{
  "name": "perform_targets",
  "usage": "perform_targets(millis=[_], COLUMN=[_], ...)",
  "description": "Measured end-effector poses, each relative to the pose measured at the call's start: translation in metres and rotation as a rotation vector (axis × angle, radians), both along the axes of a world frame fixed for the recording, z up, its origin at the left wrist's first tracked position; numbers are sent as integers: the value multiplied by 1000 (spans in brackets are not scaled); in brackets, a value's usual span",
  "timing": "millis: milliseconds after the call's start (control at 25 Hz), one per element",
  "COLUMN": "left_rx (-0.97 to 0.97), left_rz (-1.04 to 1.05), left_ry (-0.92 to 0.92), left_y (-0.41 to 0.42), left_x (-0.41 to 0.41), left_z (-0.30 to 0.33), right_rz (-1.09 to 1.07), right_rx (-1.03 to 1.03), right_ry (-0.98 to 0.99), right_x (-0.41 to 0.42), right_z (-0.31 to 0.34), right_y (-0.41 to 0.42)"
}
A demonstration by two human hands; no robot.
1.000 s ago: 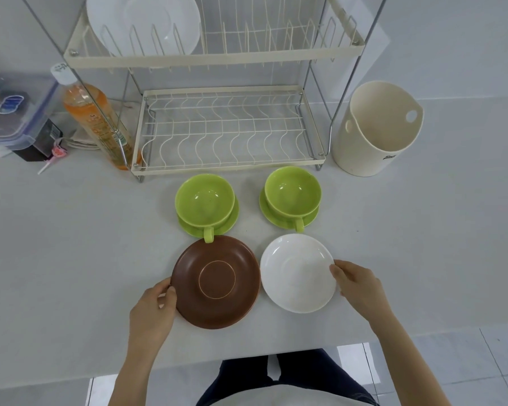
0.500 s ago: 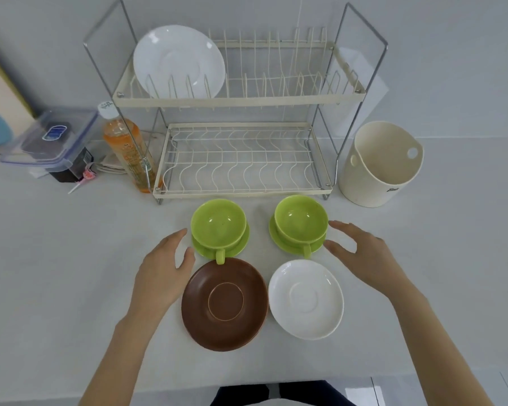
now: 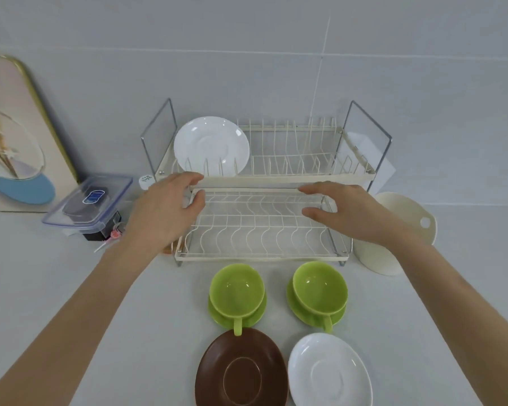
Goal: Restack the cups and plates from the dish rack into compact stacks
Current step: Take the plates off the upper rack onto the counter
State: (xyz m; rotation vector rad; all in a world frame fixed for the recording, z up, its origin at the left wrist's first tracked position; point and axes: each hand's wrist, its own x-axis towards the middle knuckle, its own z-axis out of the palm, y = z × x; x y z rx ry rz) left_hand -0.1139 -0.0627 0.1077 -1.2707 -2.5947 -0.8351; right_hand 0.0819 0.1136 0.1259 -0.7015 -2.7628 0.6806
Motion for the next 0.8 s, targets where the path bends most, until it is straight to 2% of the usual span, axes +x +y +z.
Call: perform_targets(millis=[120, 240, 360, 480, 640, 800], left_rx=[10, 15, 19, -65, -204, -182], left_rz=[-16, 13, 68, 98, 123, 149], left_ry=[1, -85, -215, -290, -374, -426], left_y=[15, 33, 52, 72, 91, 98], left_x=[-31, -62, -86, -104, -121, -128], left_z=[22, 33, 35, 30, 19, 16], right_rz=[8, -67, -139, -199, -207, -228], right_rx=[-25, -124, -265, -462, -520, -564], right_ry=[87, 155, 120, 50, -76, -67], right_x=[-39, -83, -127, -164, -199, -215], right_z=[21, 32, 26, 17, 7, -3], right_y=[12, 26, 46, 61, 70, 74])
